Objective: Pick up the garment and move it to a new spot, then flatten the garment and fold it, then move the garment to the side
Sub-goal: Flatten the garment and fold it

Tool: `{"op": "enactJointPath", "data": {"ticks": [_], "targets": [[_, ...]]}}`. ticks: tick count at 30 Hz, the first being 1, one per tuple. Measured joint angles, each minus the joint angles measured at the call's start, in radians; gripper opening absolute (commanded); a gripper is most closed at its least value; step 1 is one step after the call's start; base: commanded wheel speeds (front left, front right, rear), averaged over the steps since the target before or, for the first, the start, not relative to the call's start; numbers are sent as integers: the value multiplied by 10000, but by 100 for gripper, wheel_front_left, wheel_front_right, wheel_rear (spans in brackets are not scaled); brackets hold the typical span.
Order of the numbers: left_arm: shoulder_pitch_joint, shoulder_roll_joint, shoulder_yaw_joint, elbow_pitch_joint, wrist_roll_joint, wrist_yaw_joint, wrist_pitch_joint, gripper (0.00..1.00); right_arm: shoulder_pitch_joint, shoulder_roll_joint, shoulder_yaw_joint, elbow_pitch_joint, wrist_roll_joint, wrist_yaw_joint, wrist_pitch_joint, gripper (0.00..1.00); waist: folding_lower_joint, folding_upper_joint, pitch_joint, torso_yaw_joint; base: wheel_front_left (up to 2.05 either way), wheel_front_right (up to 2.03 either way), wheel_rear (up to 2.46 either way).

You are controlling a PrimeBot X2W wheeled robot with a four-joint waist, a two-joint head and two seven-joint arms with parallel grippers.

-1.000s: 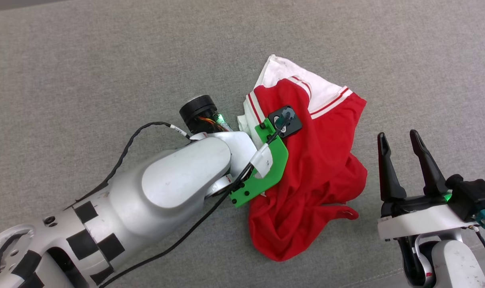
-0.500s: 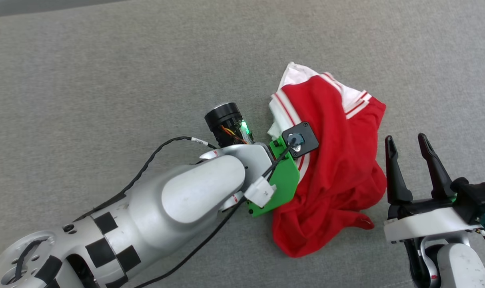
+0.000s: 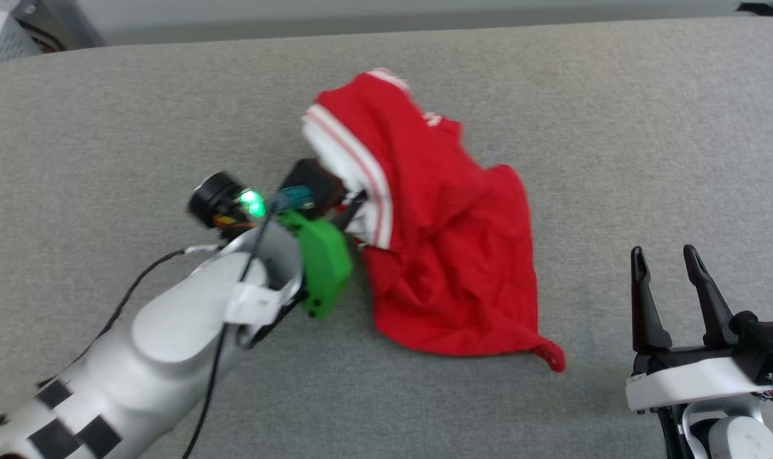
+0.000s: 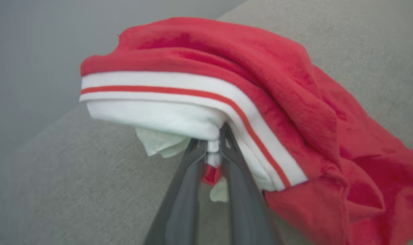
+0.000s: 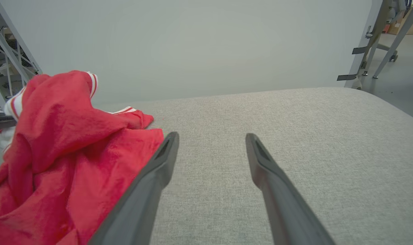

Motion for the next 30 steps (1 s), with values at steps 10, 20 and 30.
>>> {"op": "enactJointPath", "data": {"ticks": [10,20,30], "targets": [[2243,1183,951,562,-1281,1005,-991,0,93,2,-42,54,-94,0,0,100,0,0,-241,551,0,0,0],[2971,926,1039,1557,-1756,1037,-1490,100,135,0,-165,295,-165,0,2,100,0,0,-347,663,0,0,0],[3489,449,2240,938,-694,2506,-2777,100,251,2,-529,-159,-550,0,0,100,0,0,-960,891,0,0,0]]}}
